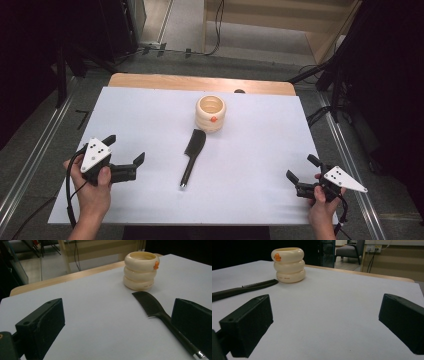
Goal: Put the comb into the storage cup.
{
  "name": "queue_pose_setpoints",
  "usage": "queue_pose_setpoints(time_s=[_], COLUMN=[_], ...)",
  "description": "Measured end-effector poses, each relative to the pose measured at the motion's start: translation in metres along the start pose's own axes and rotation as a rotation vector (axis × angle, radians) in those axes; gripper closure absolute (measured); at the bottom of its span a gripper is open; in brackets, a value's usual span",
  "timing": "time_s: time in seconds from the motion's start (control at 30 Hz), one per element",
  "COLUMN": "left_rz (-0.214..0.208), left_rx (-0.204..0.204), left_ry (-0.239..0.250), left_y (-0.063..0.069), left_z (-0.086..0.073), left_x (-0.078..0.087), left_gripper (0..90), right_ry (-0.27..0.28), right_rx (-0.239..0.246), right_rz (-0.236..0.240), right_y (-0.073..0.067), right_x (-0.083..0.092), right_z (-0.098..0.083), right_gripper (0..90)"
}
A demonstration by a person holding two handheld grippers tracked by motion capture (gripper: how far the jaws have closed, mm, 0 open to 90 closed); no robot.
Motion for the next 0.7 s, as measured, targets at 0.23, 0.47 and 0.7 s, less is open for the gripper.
queue_pose_setpoints(time_s=[0.23,0.47,0.7], left_rz=[-0.03,-0.064,-0.099], left_rx=[0.003,-0.01,-0.017], left_ry=[-0.018,-0.045,-0.078], left_y=[0.012,0.022,0.035], left_z=[0.014,0.026,0.035], left_x=[-0.013,-0.027,-0.04], left_gripper=[0.0,0.0,0.0], right_ry=[0.003,-0.001,-0.001], right_rx=[0.001,0.004,0.008], right_rz=[0.01,0.014,0.019], right_y=[-0.001,-0.001,-0.002], right_x=[0.0,0.0,0.0], right_z=[0.0,0.0,0.0], right_gripper=[0.0,0.0,0.0])
Point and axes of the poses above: each handheld gripper's, and its own axes: x roughly backward along the jaws, z roughly out of its top, y roughly to its right, the point moved 6 cm from there along -x, roughly forward along the jaws, and after that the axes turned 3 degrees about -z, right-handed, at the moved point
